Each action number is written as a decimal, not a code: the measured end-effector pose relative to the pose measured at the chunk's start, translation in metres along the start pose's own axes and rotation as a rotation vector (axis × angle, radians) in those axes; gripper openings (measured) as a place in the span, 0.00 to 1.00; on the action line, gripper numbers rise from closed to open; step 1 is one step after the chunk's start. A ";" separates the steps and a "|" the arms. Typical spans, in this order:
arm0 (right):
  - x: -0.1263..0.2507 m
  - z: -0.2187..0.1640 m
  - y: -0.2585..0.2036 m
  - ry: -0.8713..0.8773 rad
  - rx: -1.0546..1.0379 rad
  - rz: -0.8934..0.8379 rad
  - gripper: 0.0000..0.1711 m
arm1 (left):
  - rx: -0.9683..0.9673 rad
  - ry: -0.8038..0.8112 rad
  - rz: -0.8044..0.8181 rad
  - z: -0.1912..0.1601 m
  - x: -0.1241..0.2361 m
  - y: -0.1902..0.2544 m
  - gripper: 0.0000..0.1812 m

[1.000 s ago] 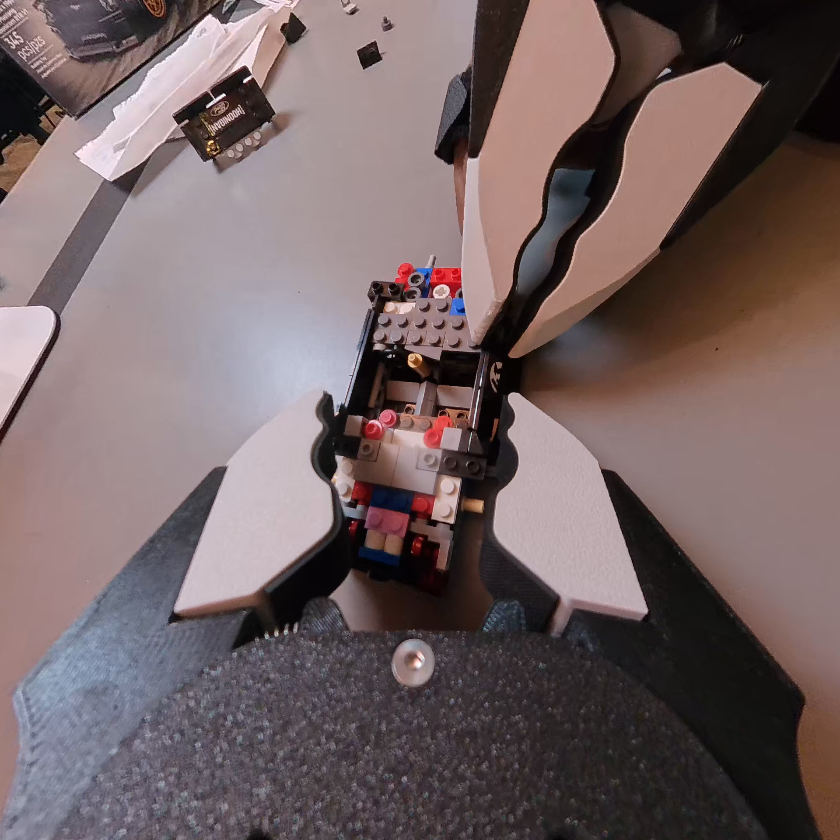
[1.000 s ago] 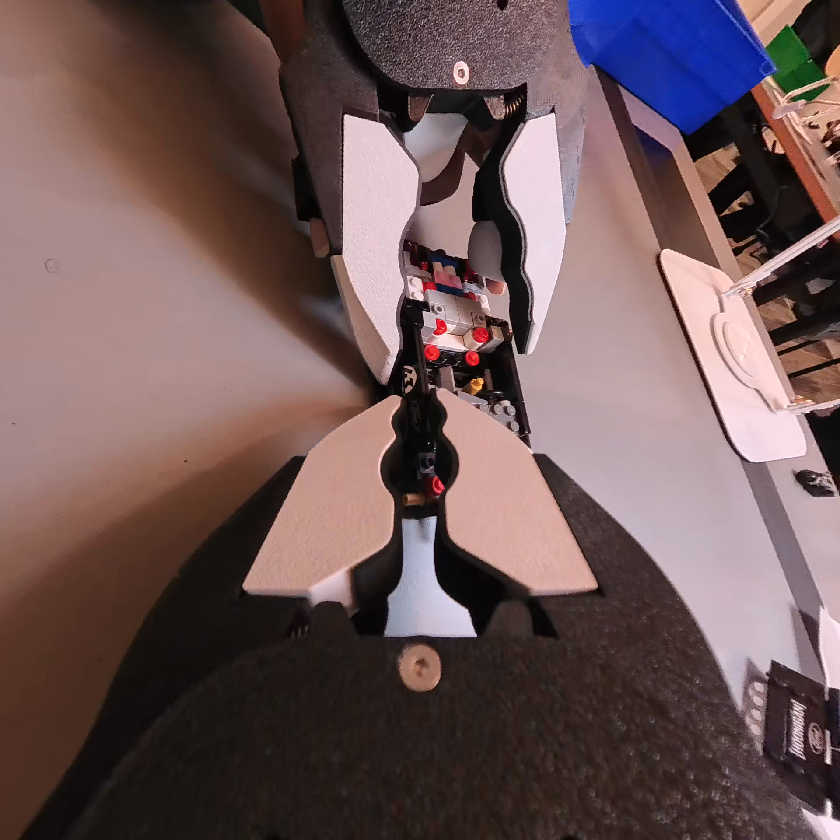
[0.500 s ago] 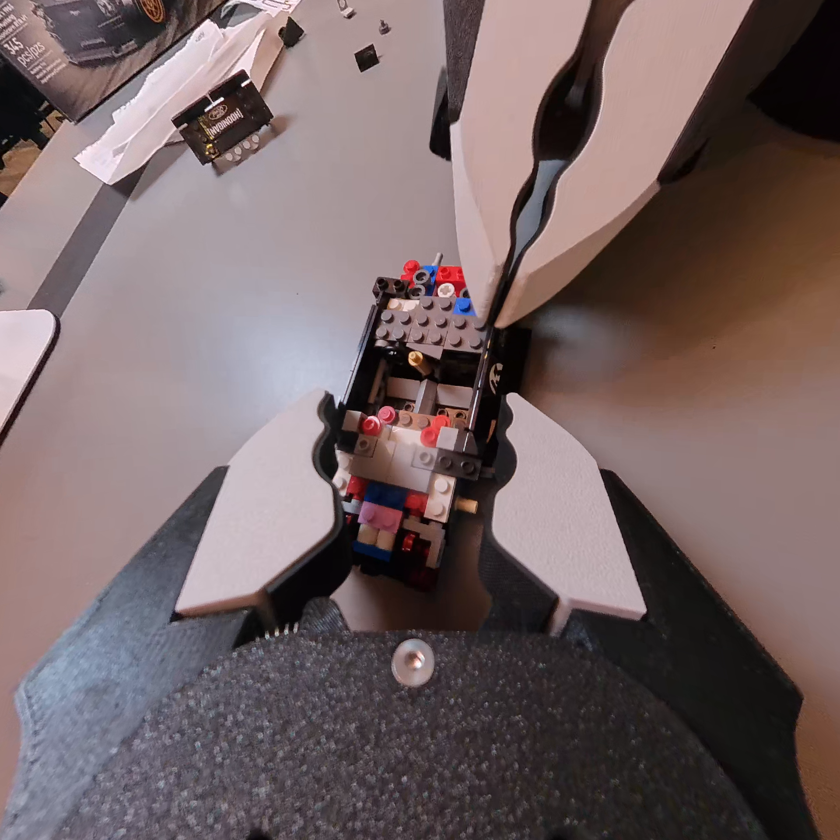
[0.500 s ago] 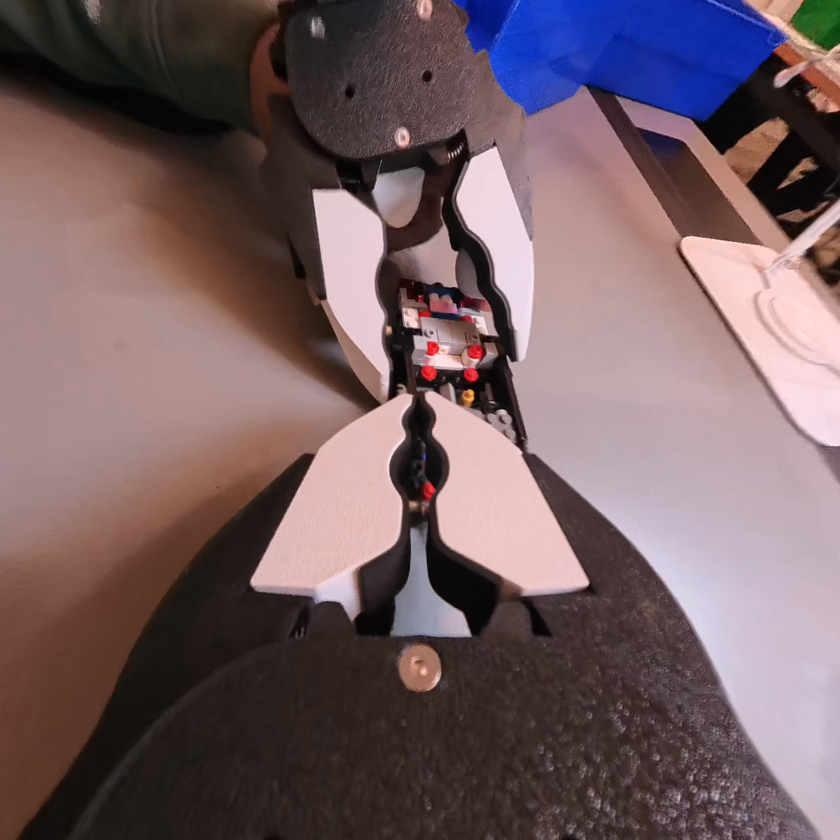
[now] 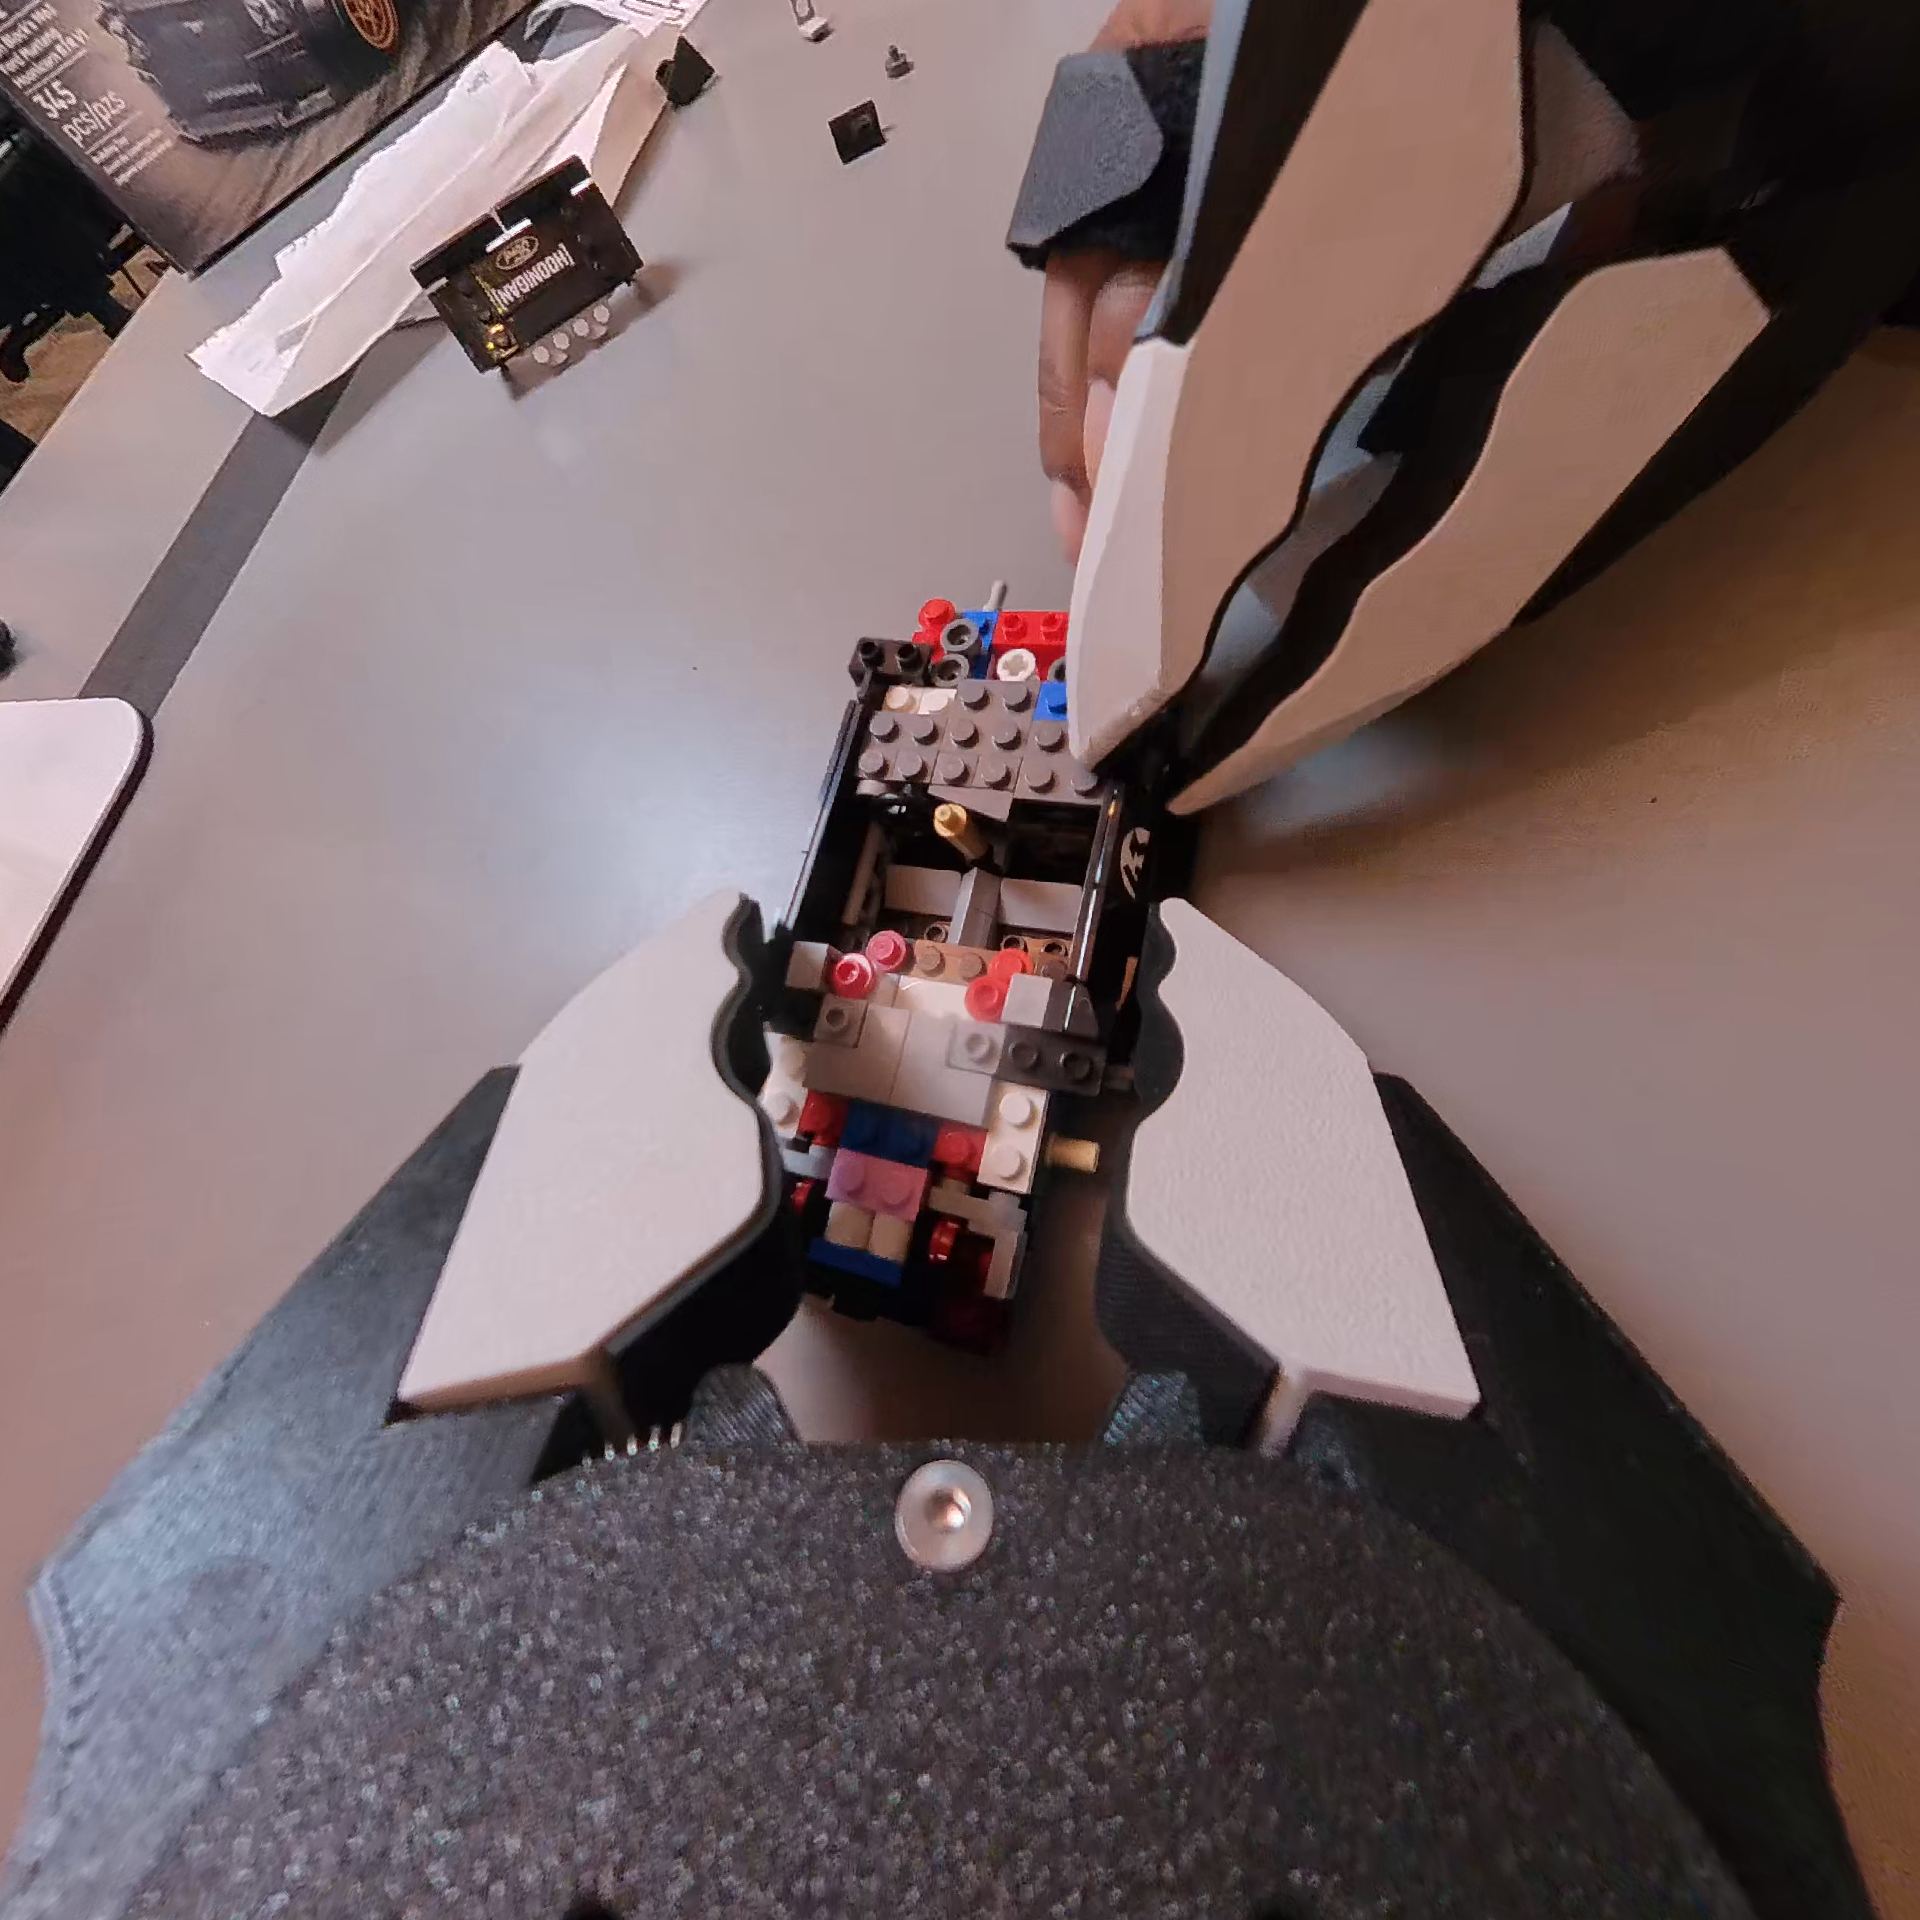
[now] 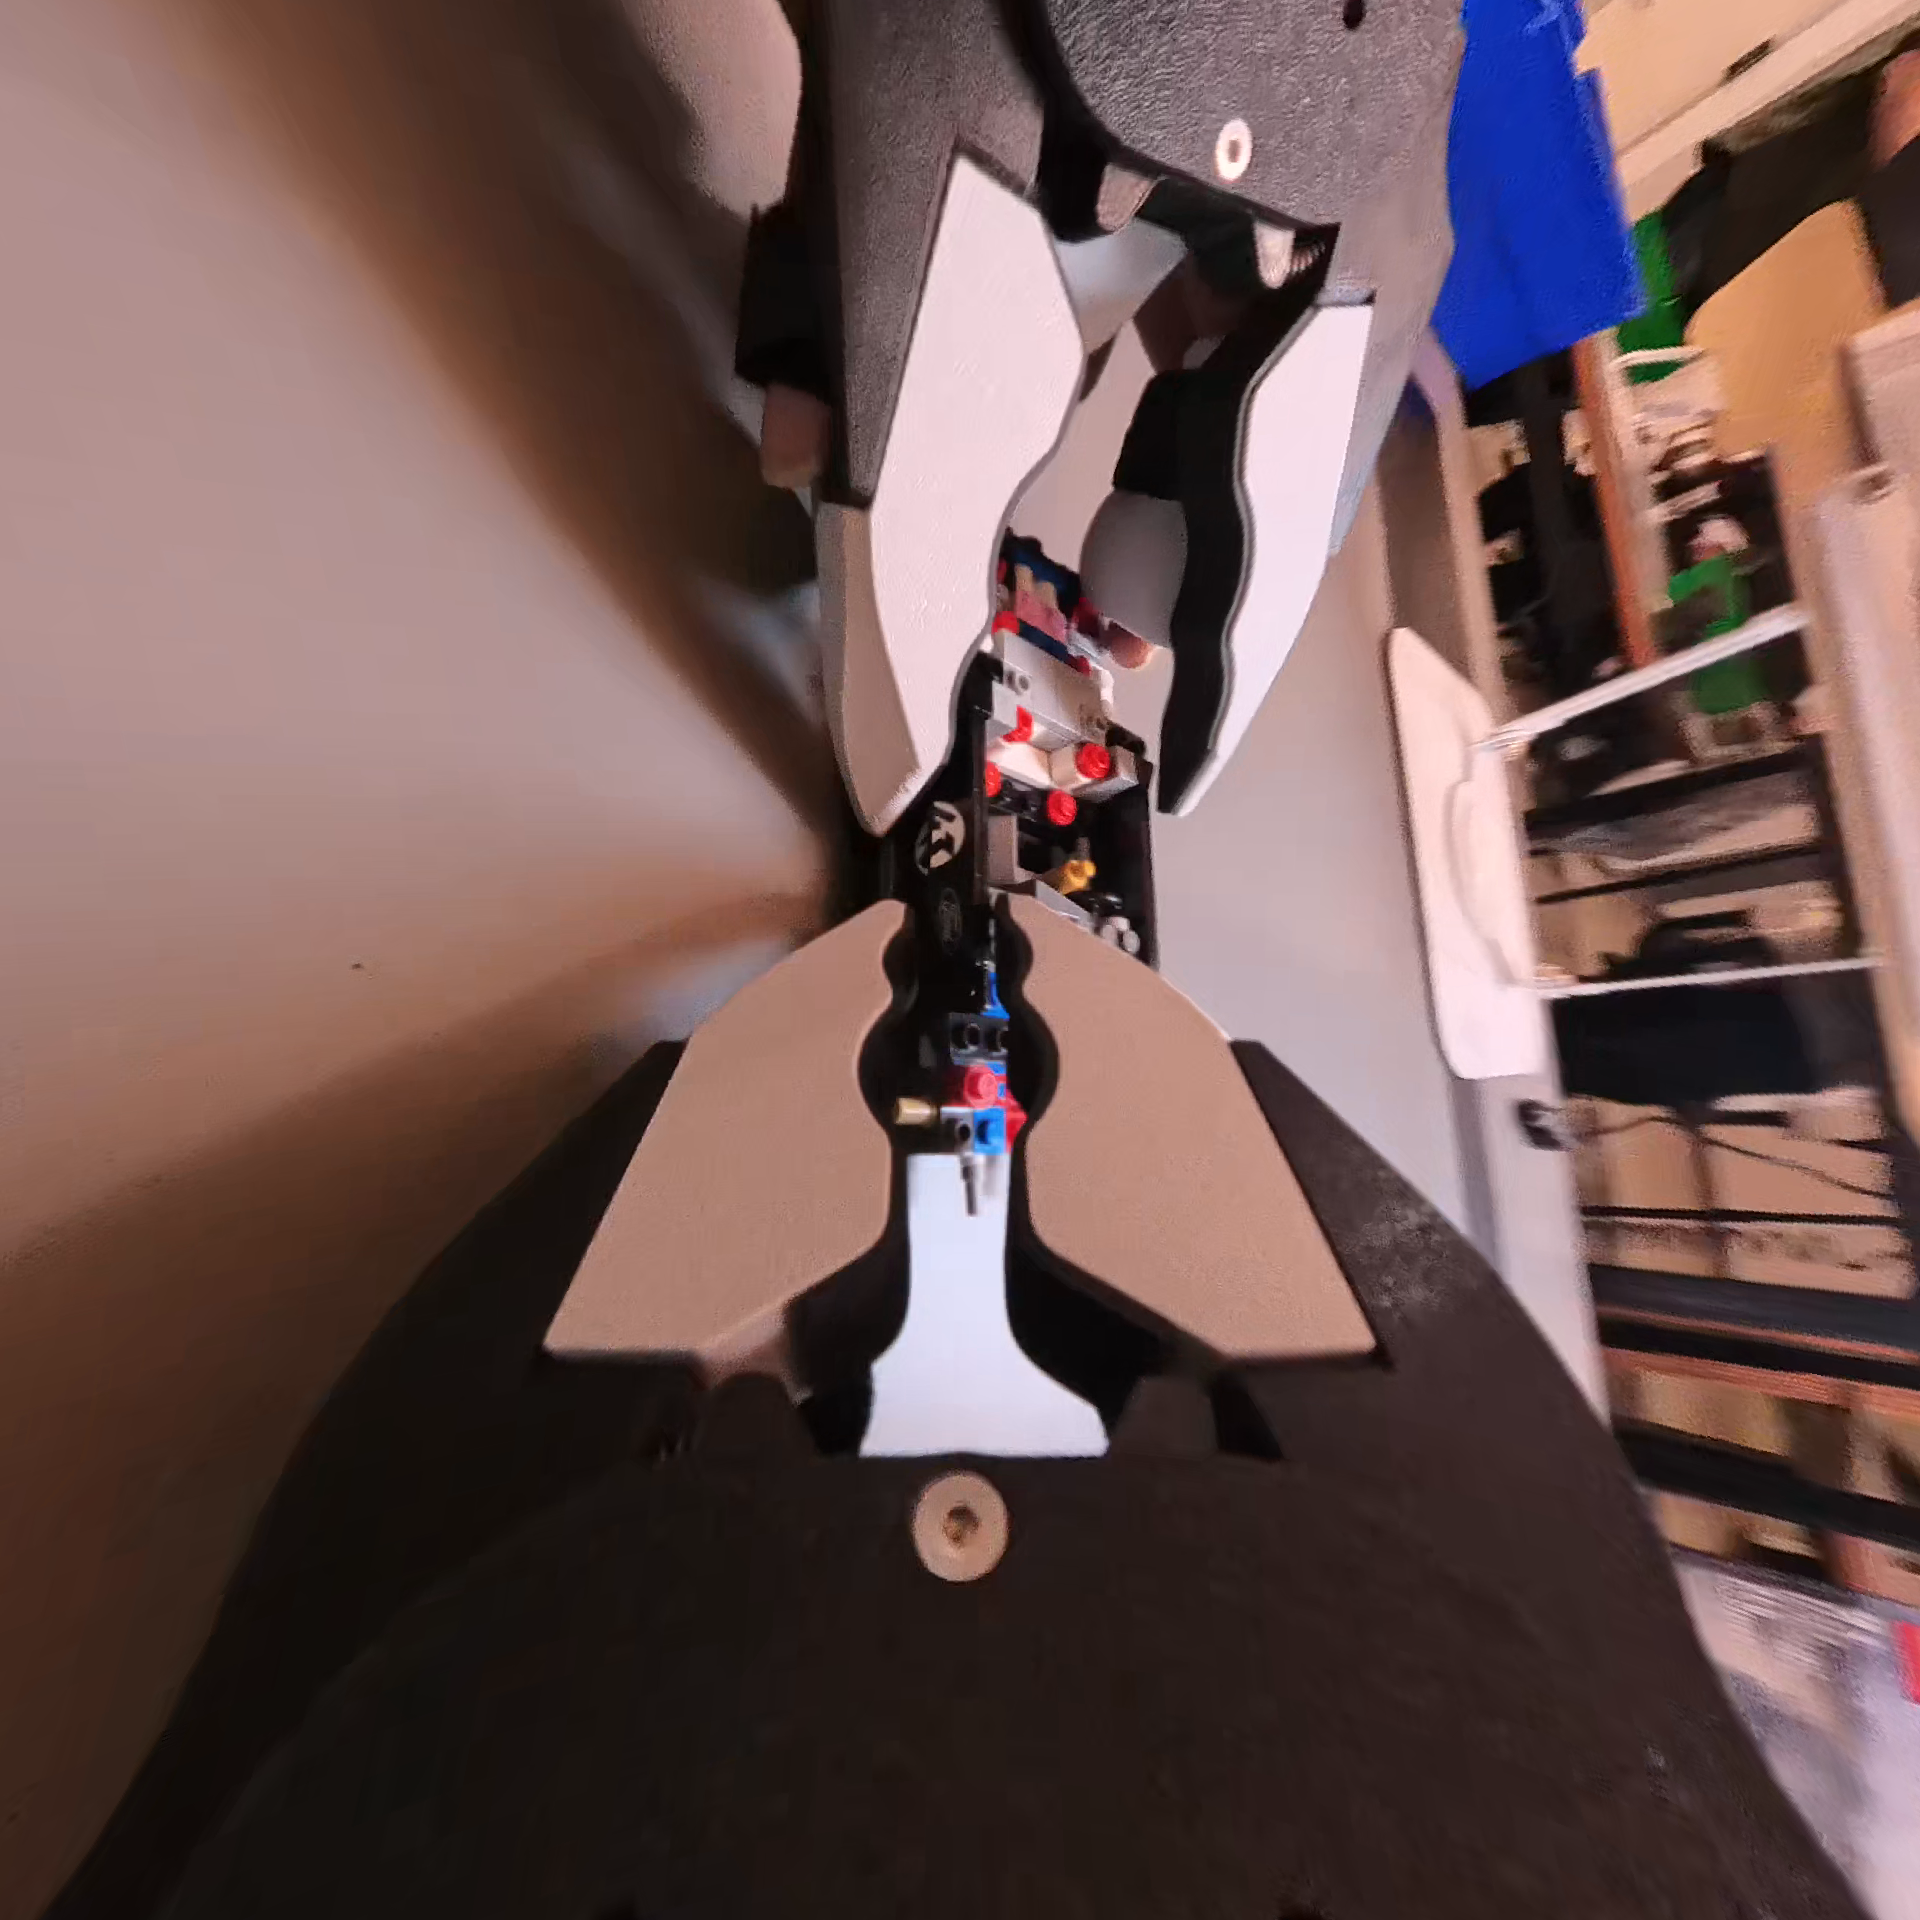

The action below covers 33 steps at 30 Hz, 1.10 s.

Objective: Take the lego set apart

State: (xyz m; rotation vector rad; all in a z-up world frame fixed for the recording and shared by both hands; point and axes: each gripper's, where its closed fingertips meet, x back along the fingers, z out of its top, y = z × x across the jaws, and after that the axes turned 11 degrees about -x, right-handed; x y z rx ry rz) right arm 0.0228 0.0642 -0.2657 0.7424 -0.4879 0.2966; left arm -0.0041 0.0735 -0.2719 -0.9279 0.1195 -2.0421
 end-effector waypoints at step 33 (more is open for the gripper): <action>-0.003 0.001 0.003 0.012 -0.022 -0.039 0.07 | -0.003 -0.008 0.009 -0.001 0.002 -0.002 0.37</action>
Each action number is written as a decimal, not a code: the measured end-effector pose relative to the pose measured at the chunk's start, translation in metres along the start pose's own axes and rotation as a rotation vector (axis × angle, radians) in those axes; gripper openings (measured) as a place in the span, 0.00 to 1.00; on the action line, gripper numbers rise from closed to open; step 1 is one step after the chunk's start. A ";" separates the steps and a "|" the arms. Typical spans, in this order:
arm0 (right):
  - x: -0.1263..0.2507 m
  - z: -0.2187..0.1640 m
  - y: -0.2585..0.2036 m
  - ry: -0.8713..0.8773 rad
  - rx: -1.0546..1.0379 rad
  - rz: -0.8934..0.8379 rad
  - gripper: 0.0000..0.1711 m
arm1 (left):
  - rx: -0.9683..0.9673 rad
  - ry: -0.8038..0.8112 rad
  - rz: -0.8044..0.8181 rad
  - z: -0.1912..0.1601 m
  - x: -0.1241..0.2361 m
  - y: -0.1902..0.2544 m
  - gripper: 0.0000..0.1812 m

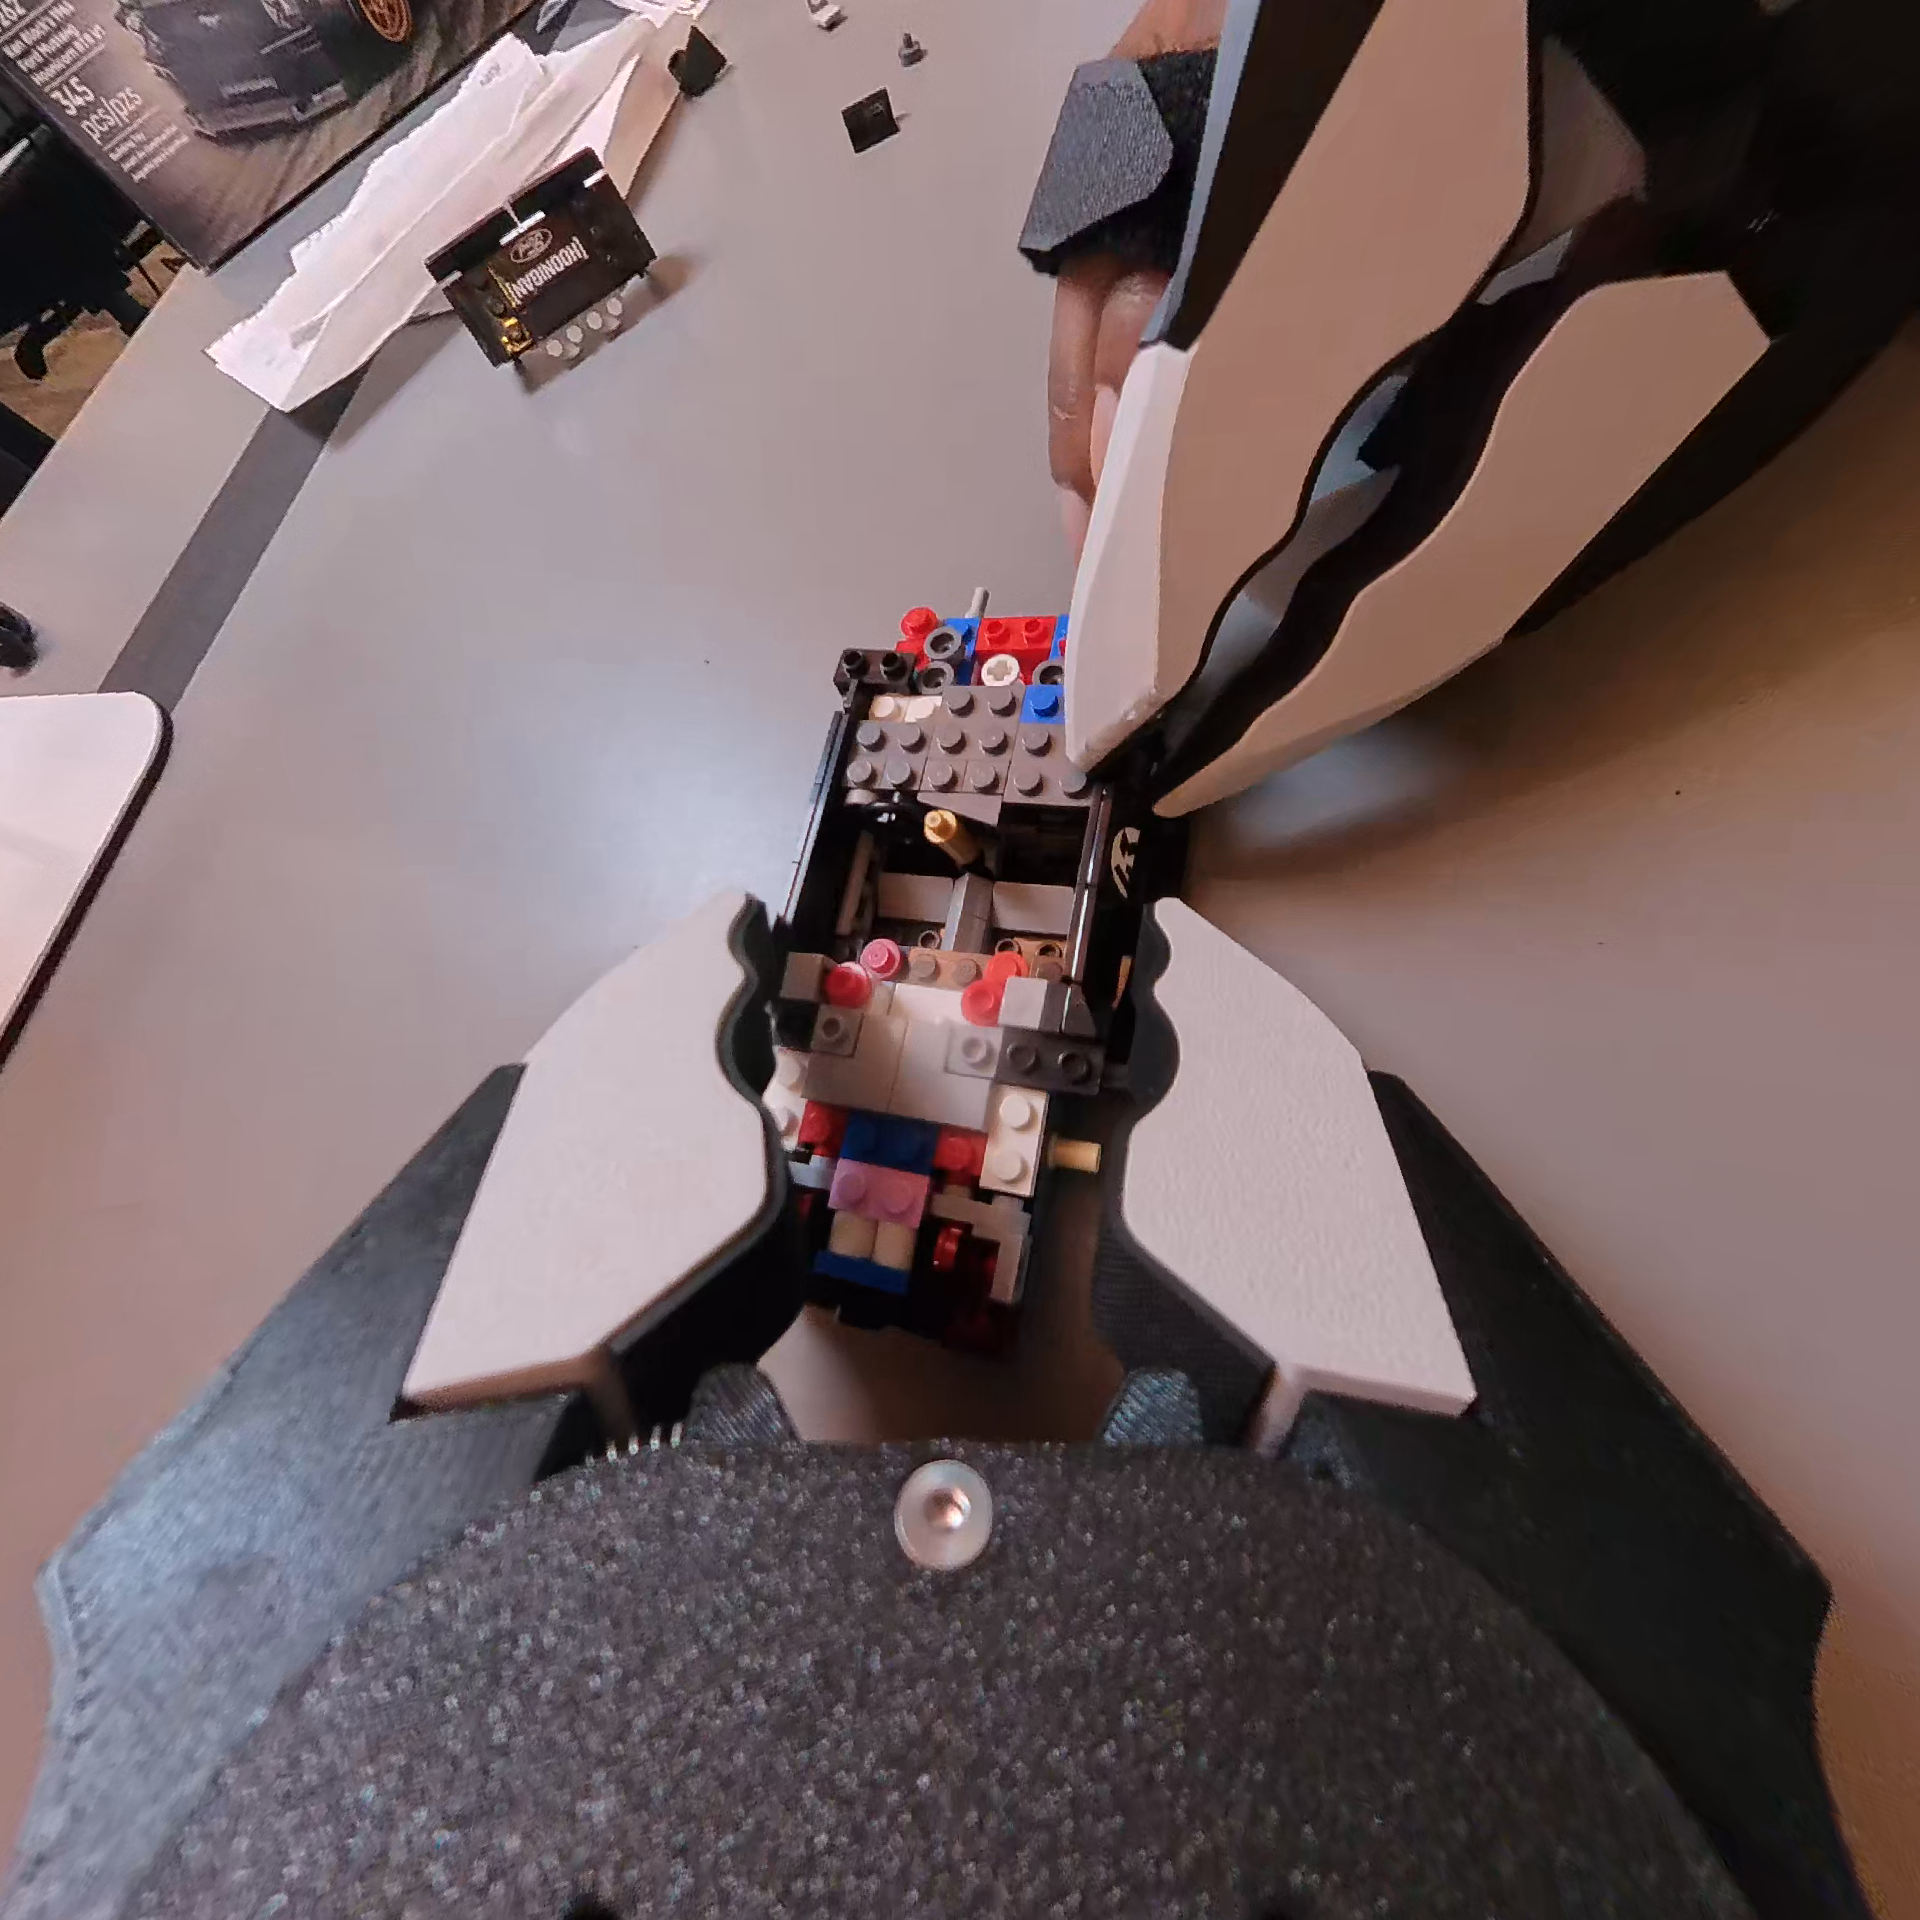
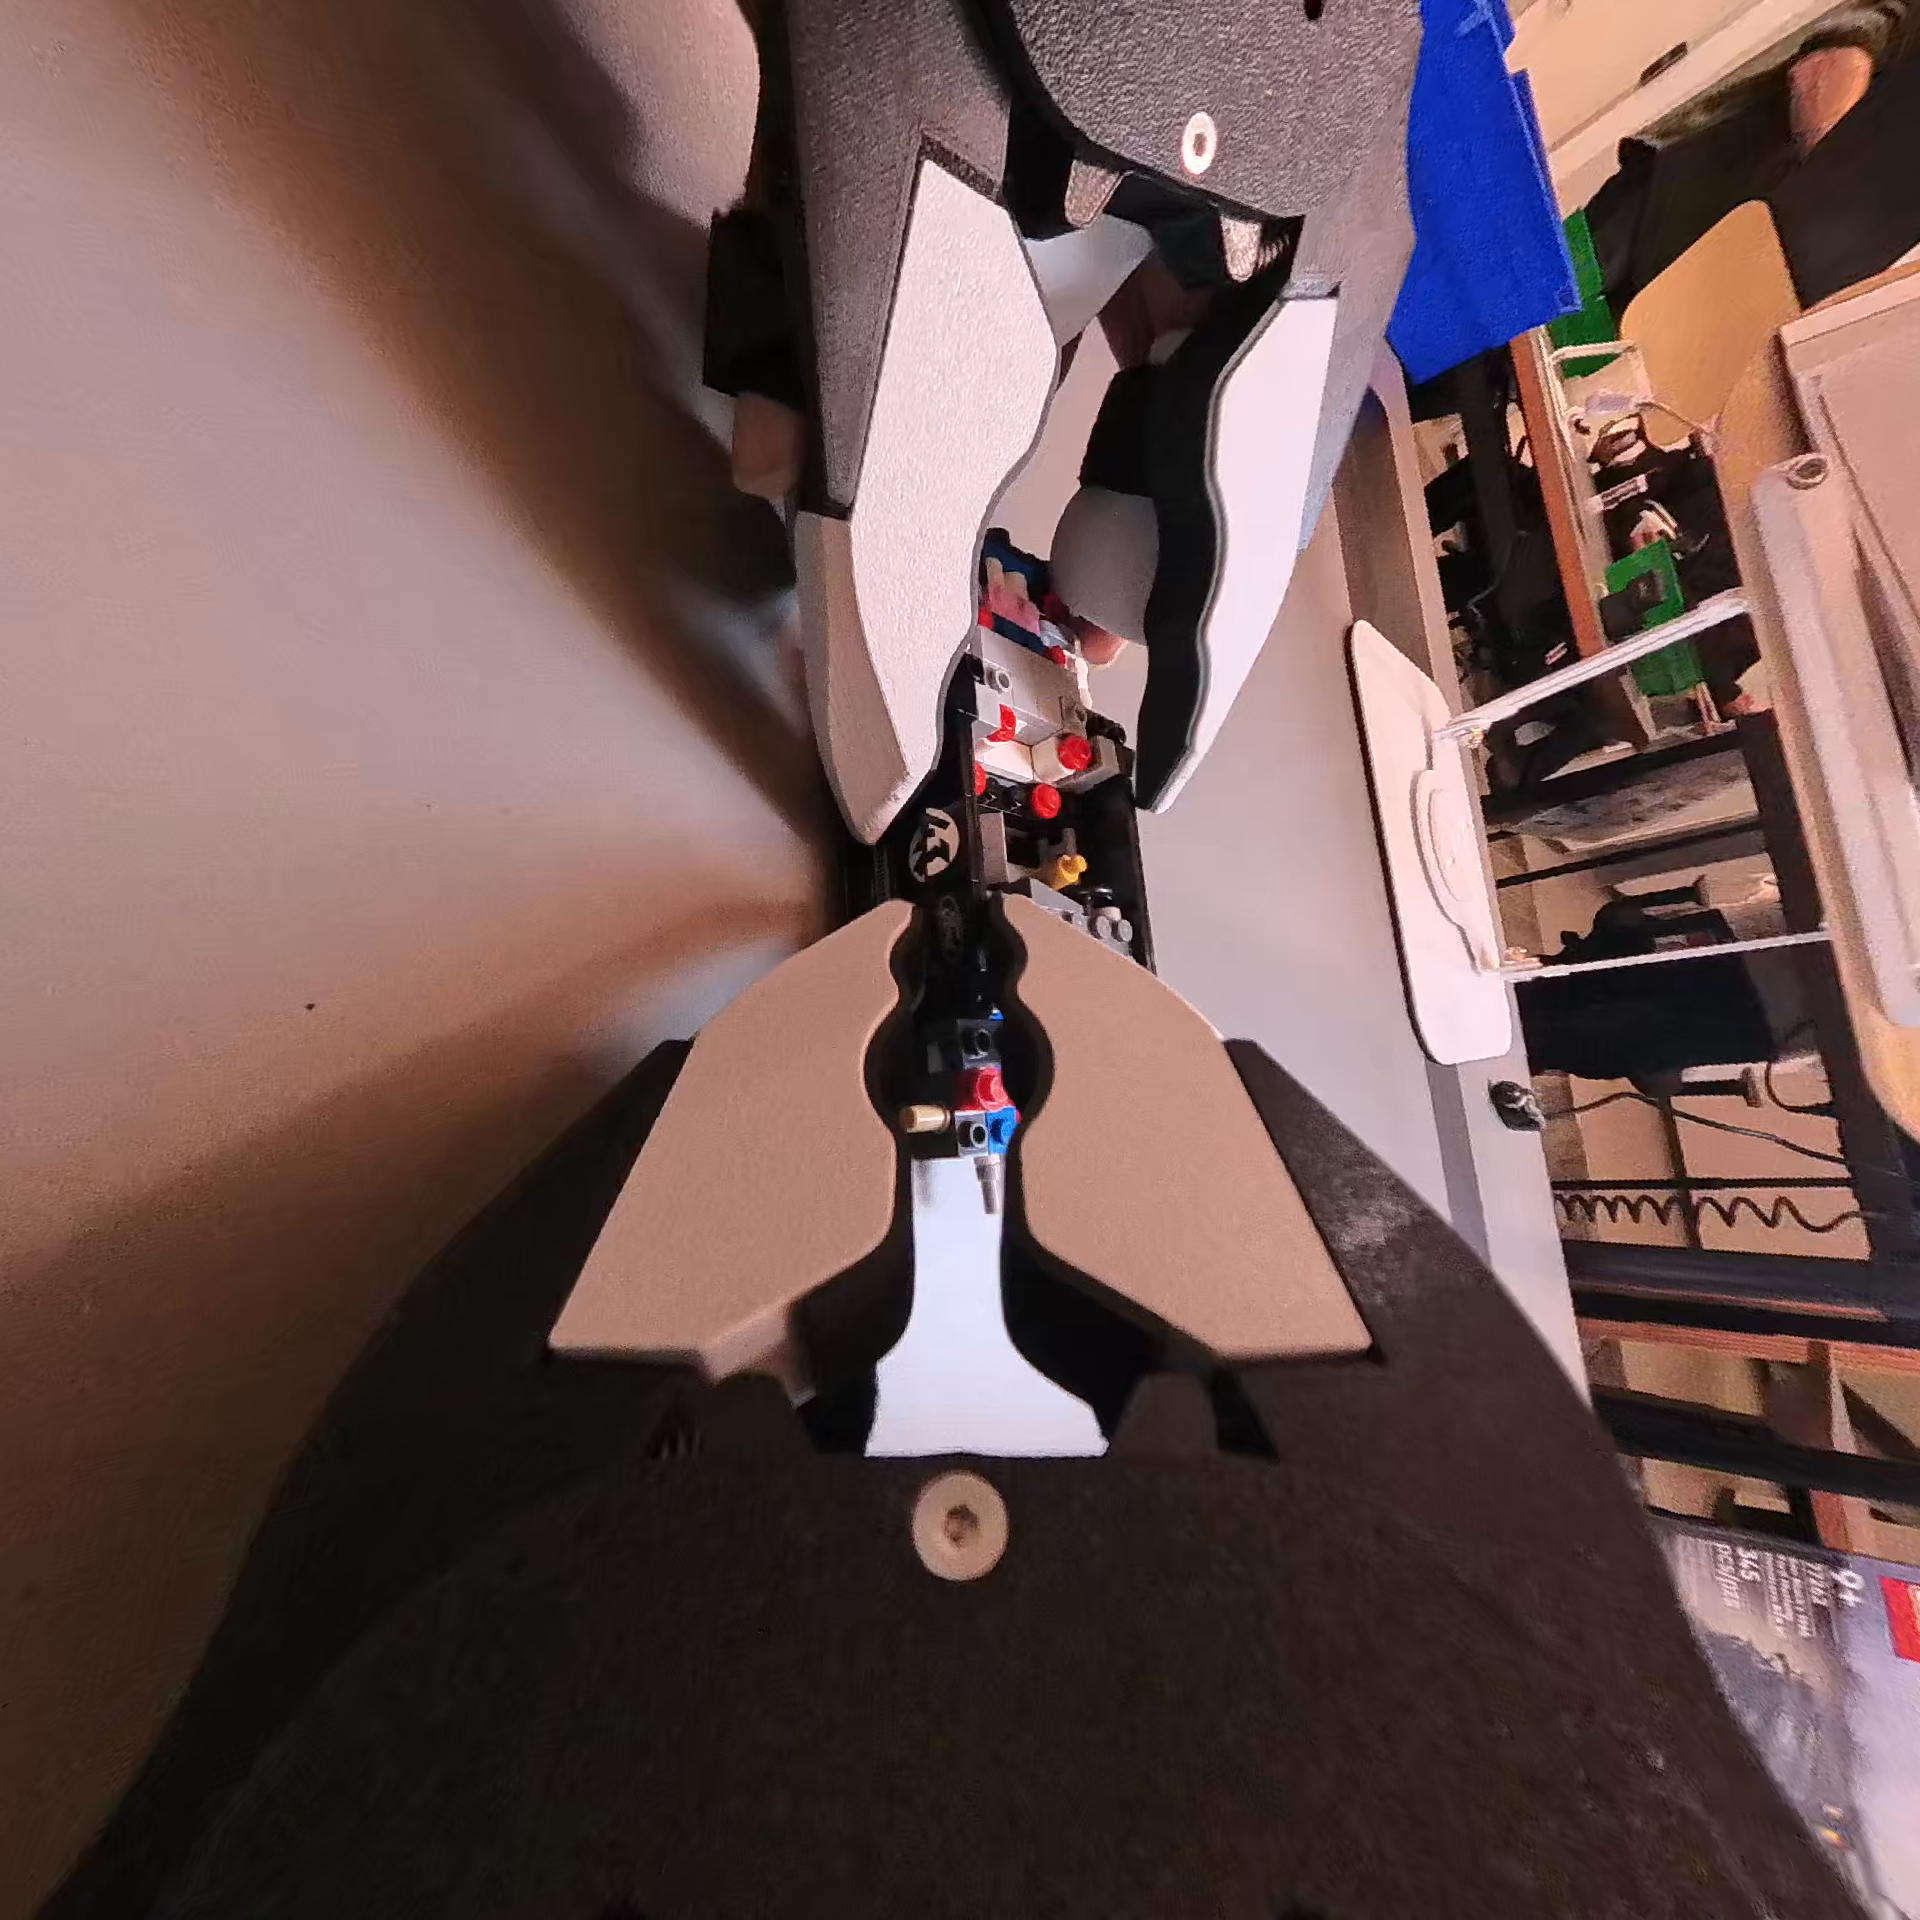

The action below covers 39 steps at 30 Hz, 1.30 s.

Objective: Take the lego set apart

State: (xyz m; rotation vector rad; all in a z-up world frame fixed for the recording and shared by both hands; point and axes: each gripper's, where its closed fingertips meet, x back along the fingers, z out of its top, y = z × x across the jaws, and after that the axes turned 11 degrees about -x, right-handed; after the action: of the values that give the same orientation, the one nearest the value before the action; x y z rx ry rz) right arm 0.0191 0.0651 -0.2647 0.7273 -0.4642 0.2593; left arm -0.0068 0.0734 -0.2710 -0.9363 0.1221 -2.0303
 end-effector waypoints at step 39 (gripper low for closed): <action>0.000 0.008 0.026 0.073 0.062 -0.070 0.03 | 0.061 -0.098 -0.133 -0.001 -0.008 -0.013 0.34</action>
State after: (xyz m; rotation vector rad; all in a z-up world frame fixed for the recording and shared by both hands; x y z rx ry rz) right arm 0.0069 0.0783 -0.2450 0.7908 -0.3616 0.2348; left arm -0.0139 0.0871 -0.2707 -1.0272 -0.0564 -2.0927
